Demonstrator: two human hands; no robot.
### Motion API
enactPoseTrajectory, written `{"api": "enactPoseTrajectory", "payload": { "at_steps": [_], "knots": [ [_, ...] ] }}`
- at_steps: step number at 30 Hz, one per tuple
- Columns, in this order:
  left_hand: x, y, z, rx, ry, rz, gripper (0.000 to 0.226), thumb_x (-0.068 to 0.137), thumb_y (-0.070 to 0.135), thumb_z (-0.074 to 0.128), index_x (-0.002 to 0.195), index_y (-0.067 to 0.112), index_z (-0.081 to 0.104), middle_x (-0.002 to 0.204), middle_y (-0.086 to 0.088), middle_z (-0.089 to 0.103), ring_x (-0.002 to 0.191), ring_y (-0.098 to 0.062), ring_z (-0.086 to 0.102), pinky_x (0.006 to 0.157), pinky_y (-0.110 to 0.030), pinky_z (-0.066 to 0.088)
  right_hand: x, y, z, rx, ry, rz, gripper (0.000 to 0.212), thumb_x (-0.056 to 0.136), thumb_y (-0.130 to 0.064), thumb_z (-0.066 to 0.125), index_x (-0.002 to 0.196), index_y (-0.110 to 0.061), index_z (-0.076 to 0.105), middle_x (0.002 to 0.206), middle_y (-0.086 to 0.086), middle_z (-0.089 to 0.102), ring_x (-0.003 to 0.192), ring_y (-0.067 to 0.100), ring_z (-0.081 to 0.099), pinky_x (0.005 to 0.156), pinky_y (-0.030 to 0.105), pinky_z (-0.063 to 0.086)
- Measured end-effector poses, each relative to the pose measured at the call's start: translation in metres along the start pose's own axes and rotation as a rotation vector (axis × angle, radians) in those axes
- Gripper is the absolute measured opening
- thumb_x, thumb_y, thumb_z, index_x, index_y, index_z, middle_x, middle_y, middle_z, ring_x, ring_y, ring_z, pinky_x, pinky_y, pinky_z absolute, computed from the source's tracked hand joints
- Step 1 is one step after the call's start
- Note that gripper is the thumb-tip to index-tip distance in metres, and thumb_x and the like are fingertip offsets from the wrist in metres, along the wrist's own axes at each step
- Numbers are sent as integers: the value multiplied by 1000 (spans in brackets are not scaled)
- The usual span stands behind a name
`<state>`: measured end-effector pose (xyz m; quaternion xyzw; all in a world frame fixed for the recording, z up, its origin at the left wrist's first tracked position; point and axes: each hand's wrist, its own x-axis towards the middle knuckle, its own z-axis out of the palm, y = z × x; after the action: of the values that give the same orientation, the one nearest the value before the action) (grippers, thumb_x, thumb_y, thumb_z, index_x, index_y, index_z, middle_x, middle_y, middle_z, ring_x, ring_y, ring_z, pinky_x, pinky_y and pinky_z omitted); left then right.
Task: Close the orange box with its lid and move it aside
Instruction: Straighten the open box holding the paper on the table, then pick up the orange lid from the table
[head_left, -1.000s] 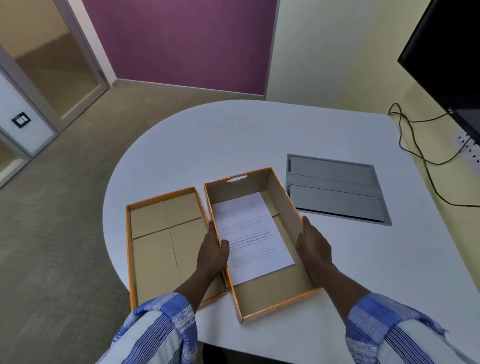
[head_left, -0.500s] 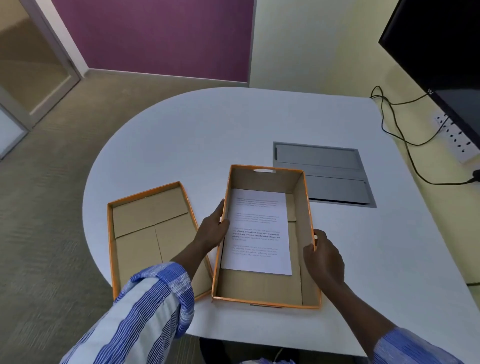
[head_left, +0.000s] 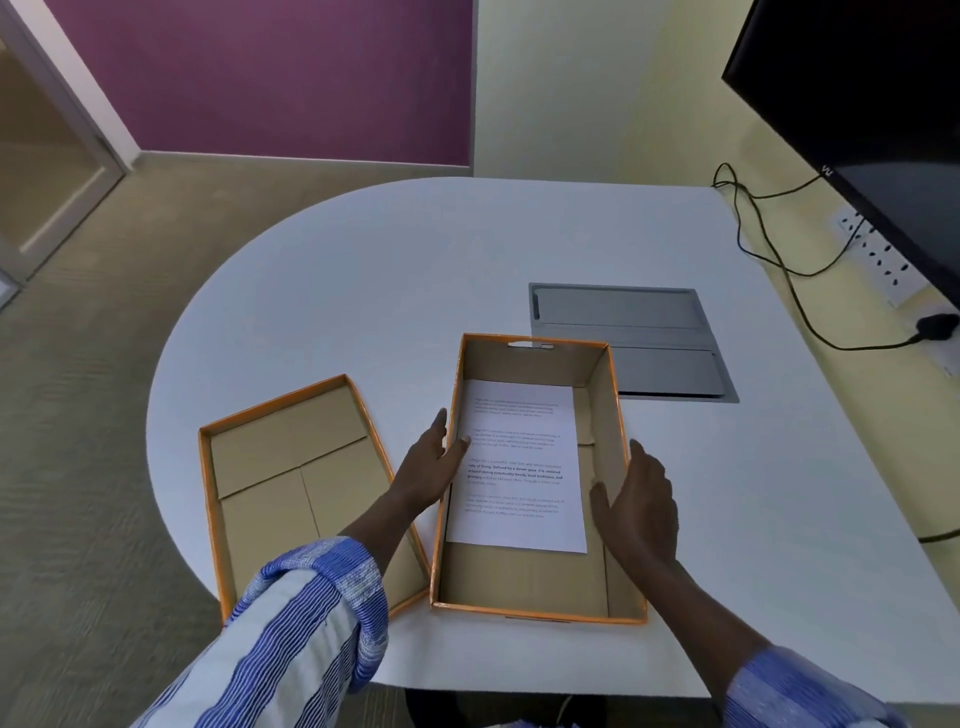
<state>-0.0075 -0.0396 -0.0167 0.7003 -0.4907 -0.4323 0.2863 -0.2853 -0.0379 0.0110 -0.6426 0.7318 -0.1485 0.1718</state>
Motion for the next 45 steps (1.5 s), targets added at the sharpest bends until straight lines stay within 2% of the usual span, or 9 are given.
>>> {"api": "enactPoseTrajectory", "payload": {
  "at_steps": [5, 8, 17, 27, 31, 34, 36, 41, 45],
  "knots": [
    [-4, -16, -17, -27, 128, -52, 77, 100, 63, 36, 162, 21, 19, 163, -11, 37, 147, -25, 40, 115, -36, 31, 1, -43, 11, 37, -7, -246, 75, 95, -43, 58, 156, -12, 27, 163, 15, 28, 150, 32, 26, 118, 45, 27],
    [-9, -36, -36, 43, 210, -54, 75, 101, 60, 38, 161, 18, 23, 163, -11, 36, 148, -25, 39, 120, -43, 32, -4, -79, 24, 136, -111, -423, 70, 98, -41, 55, 156, -12, 28, 162, 12, 29, 150, 27, 25, 119, 43, 30],
    [-38, -105, -96, 373, 381, -203, 70, 102, 51, 45, 157, 10, 31, 152, -20, 45, 138, -37, 46, 107, -51, 43, -32, -181, 78, 145, -343, -680, 69, 98, -47, 48, 156, -15, 27, 163, 11, 27, 151, 26, 24, 118, 43, 31],
    [-78, -159, -126, 531, 402, -452, 76, 96, 49, 53, 156, 8, 29, 161, -25, 29, 149, -41, 29, 117, -55, 30, -45, -219, 143, -223, -771, -553, 76, 95, -47, 55, 155, -12, 22, 167, 20, -5, 144, 41, 30, 109, 49, 39],
    [-85, -168, -128, 439, 415, -568, 84, 95, 44, 58, 159, 6, 20, 167, -24, 12, 153, -43, 15, 120, -57, 24, -46, -217, 157, -285, -856, -482, 82, 96, -51, 53, 156, -9, 17, 167, 18, -7, 140, 41, 39, 106, 48, 42],
    [-86, -166, -127, 348, 434, -594, 89, 94, 32, 64, 160, 6, 11, 167, -25, 3, 151, -46, 18, 117, -56, 31, -46, -215, 165, -302, -878, -469, 86, 95, -55, 51, 156, -7, 14, 167, 17, -10, 140, 41, 40, 106, 47, 43],
    [-85, -164, -126, 293, 480, -619, 89, 93, 23, 64, 161, 7, 8, 165, -28, 7, 147, -47, 26, 113, -56, 36, -45, -213, 169, -294, -866, -463, 86, 95, -56, 51, 156, -6, 14, 168, 16, -8, 140, 40, 40, 105, 47, 44],
    [-79, -167, -137, 128, 594, -707, 87, 91, 5, 57, 161, 9, 7, 143, -26, 47, 131, -43, 45, 101, -52, 46, -43, -211, 170, -245, -854, -435, 86, 95, -57, 50, 156, -6, 16, 168, 15, -5, 142, 38, 40, 106, 47, 43],
    [-75, -174, -148, 35, 667, -763, 70, 89, 1, 51, 155, 2, 28, 138, -27, 54, 130, -46, 45, 101, -52, 45, -42, -211, 169, -209, -864, -413, 87, 95, -57, 51, 157, -7, 14, 168, 14, -6, 144, 38, 37, 108, 47, 42]
  ]
}}
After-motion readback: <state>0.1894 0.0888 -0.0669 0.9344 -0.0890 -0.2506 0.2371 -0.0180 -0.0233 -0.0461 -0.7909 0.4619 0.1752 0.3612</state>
